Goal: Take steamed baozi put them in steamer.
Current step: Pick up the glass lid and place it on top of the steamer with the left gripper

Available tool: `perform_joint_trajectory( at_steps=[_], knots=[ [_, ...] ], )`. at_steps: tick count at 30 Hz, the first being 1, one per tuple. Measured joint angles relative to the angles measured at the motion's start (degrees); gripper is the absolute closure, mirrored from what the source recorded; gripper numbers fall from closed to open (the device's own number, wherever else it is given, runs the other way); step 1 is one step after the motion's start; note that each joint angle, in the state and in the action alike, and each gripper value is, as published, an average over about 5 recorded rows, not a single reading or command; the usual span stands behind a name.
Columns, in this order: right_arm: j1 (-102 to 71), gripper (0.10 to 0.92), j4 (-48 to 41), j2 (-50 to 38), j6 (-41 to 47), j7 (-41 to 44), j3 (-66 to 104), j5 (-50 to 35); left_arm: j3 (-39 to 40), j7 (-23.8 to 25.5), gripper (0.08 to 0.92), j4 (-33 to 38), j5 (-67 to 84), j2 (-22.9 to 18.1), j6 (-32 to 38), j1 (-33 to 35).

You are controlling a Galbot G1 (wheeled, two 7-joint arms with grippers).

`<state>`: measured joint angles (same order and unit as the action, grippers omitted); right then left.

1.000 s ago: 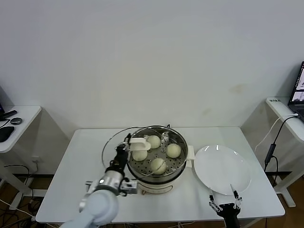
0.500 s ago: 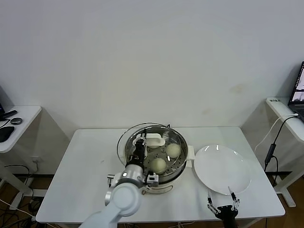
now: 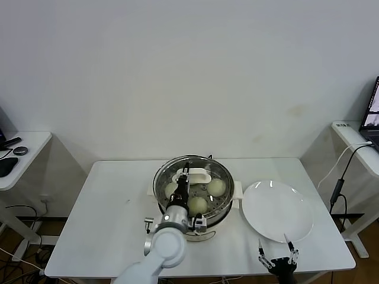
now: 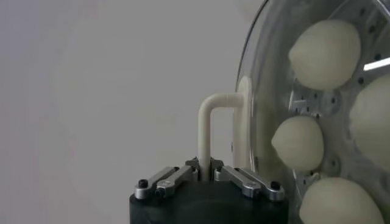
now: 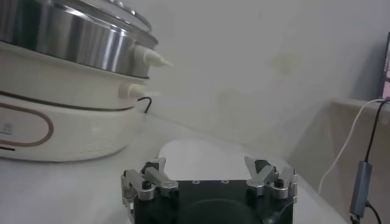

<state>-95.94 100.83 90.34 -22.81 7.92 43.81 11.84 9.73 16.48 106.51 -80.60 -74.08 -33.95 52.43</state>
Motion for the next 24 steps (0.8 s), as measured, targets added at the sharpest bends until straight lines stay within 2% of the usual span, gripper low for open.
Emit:
perform_joint_trajectory(
  at_steps=[24],
  knots=[
    [-0.2, 0.203, -0.7, 0.0, -0.2, 0.3, -0.4, 0.4, -0.2, -1.6, 0.829, -2.8, -0.9, -2.6, 0.8, 0.4]
  ],
)
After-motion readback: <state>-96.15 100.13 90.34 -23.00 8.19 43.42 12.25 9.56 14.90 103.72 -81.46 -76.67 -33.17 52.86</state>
